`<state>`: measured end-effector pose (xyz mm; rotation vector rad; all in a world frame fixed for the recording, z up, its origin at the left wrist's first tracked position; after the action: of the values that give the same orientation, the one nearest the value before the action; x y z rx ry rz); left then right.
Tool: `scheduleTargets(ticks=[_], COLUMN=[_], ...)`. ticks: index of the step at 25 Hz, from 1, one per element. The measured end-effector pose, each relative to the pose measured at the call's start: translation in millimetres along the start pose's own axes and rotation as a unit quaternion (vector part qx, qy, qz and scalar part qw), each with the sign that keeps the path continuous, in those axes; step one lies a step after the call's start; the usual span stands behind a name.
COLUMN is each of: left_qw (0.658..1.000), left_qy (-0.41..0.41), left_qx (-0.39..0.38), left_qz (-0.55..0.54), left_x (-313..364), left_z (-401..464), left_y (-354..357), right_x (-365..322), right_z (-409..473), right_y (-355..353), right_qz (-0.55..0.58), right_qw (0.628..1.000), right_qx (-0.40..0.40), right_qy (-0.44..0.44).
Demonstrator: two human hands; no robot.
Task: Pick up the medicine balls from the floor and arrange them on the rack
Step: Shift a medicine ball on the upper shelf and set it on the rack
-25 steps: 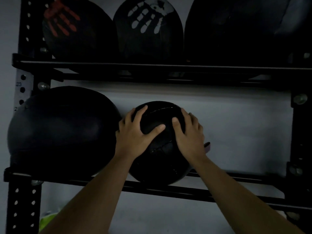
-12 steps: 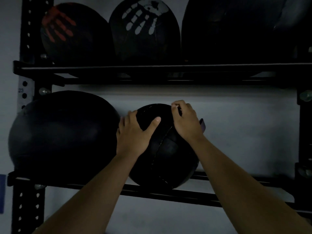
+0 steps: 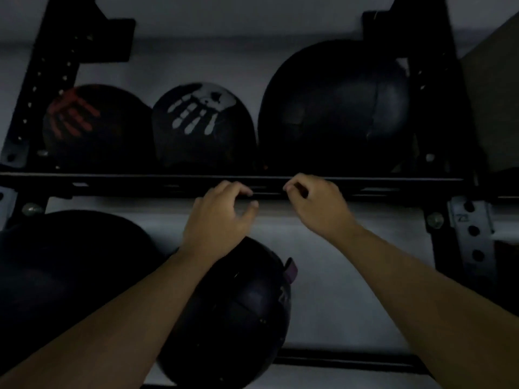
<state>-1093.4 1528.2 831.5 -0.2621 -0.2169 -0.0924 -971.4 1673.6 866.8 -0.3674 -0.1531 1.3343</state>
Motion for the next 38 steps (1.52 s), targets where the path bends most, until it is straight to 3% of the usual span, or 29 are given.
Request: scheduleTargets(ticks=[4,8,19,25,29,32,38], left_qw=[0.996,0.994,0.997,0.984,0.945,0.936,0.931], left_qy=[0.082,0.082,0.064,-0.03,-0.091,-0.07,-0.04], left_qx=[-0.005,0.0,0.045,0.108,0.158,0.172,0.187], left_qz=[0.037,0.07,-0.023,-0.139,-0.272,-0.301,-0.312], left_x=[75.6,99.4,104.6,94.9,81.1,76.4,76.6], left_z=[58.2,96.7,161.5,205.1,227.9,235.6,236.2], left_y=[-1.4,-12.1,0.7,20.0,34.2,39.8,39.4], right_x=[21.9,37.7,60.6,107.5,157.3,182.1,193.3], right_z=[25.8,39.6,74.6,121.4,150.9,168.1,182.5], right_y=[-89.3,-146.2,-188.8,-198.1,-196.4,-168.9,-155.4], right_qz=[-0.048,-0.099,-0.135,-0.029,0.107,0.263,0.295], right_qw=[0.997,0.99,0.977,0.974,0.964,0.947,0.942], right_qx=[0.054,0.085,0.139,0.174,0.165,0.09,0.101], right_qy=[0.009,0.044,0.09,0.144,0.176,0.163,0.126])
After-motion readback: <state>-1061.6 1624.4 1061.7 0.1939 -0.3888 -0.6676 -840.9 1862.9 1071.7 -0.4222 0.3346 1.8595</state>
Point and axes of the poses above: each hand's wrist, its own z-axis towards the middle knuckle, its own y-axis out of the palm, x = y × z, the point moved 10 cm from there along z, towards the middle knuckle, and after that the axes turned 10 degrees about -z, right-handed, at the moved point
